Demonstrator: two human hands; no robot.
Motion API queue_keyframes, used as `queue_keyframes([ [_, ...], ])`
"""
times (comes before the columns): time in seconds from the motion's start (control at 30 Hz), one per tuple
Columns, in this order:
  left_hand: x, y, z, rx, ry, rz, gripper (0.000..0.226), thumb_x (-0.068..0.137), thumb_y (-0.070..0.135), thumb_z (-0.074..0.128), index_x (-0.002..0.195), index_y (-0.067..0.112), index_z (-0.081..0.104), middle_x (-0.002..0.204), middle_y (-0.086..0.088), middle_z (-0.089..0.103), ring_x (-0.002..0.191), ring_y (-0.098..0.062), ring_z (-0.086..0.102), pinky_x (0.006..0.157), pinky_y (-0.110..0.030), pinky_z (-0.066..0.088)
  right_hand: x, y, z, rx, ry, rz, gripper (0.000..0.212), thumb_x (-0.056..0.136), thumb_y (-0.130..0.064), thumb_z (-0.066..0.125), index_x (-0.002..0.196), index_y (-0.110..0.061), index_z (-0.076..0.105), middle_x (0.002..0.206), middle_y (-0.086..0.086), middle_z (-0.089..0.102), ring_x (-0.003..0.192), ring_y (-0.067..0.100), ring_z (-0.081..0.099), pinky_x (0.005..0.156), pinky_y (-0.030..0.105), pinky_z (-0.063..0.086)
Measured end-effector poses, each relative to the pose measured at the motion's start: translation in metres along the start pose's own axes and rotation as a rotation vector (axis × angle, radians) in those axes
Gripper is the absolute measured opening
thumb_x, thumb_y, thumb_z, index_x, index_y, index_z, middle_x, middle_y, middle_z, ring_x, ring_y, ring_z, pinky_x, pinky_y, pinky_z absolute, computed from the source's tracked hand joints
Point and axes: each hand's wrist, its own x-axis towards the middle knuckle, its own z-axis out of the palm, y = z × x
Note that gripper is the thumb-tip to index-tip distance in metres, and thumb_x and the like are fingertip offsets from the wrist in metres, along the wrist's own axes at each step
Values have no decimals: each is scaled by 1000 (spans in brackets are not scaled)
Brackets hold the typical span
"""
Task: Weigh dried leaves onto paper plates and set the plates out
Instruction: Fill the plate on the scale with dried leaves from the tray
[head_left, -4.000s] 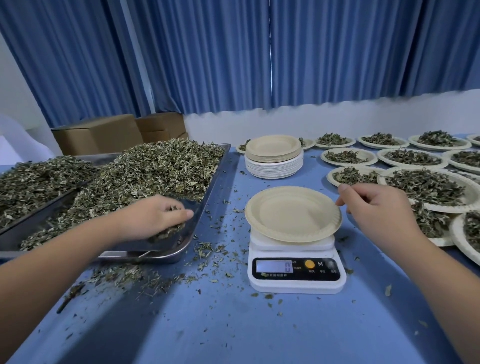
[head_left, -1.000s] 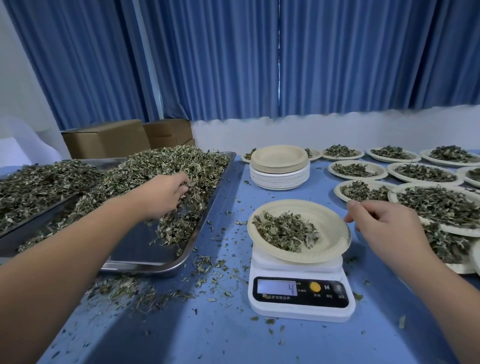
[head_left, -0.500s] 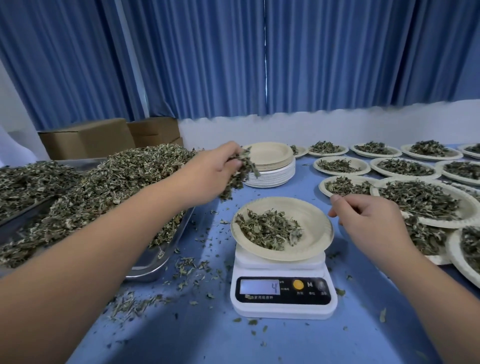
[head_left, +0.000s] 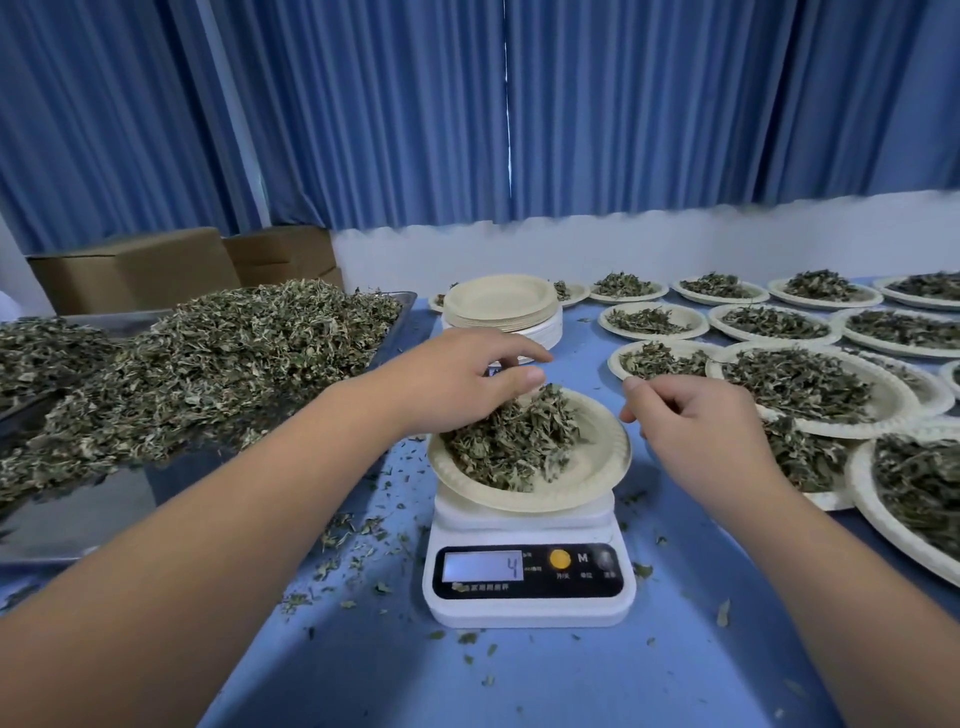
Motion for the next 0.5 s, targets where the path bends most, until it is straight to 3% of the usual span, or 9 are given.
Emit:
queue_keyframes([
  [0.17, -4, 6, 4, -198, 38, -61, 32, 99, 45, 42, 121, 32, 62, 103, 25, 60, 105, 1, 53, 81, 2, 32, 0, -1, -2, -10, -4, -2, 41, 96, -25, 54, 67, 2, 65, 39, -23, 48, 37, 8, 36, 47, 26, 29],
  [0.3, -12, 6, 4, -279, 96, -56, 31, 99, 43, 42, 117, 30, 63, 112, 9, 66, 106, -11, 59, 97, -23, 43, -1, -1, -2, 3, 0, 8, 42, 96, -25, 54, 66, 2, 64, 40, -21, 49, 36, 9, 35, 45, 25, 28],
  [0.37, -17, 2, 1, -287, 164, -69, 27, 99, 43, 43, 115, 34, 63, 112, 10, 67, 104, -12, 62, 93, -32, 49, -1, -2, -1, 9, 0, 11, 41, 96, -24, 54, 67, 3, 64, 38, -21, 47, 36, 8, 35, 42, 22, 27],
  [0.47, -29, -11, -2, -271, 285, -92, 23, 98, 42, 47, 116, 40, 61, 111, 25, 63, 100, 10, 57, 81, -11, 44, -2, -3, -2, 3, -4, 14, 42, 96, -25, 54, 69, 6, 64, 37, -23, 46, 36, 8, 35, 44, 25, 27],
  [0.5, -33, -17, -1, -273, 320, -106, 22, 98, 39, 48, 116, 38, 62, 110, 24, 63, 99, 10, 56, 77, -5, 41, -2, -4, -2, -4, -6, 11, 42, 96, -25, 54, 69, 5, 65, 37, -23, 46, 36, 7, 35, 45, 25, 27],
])
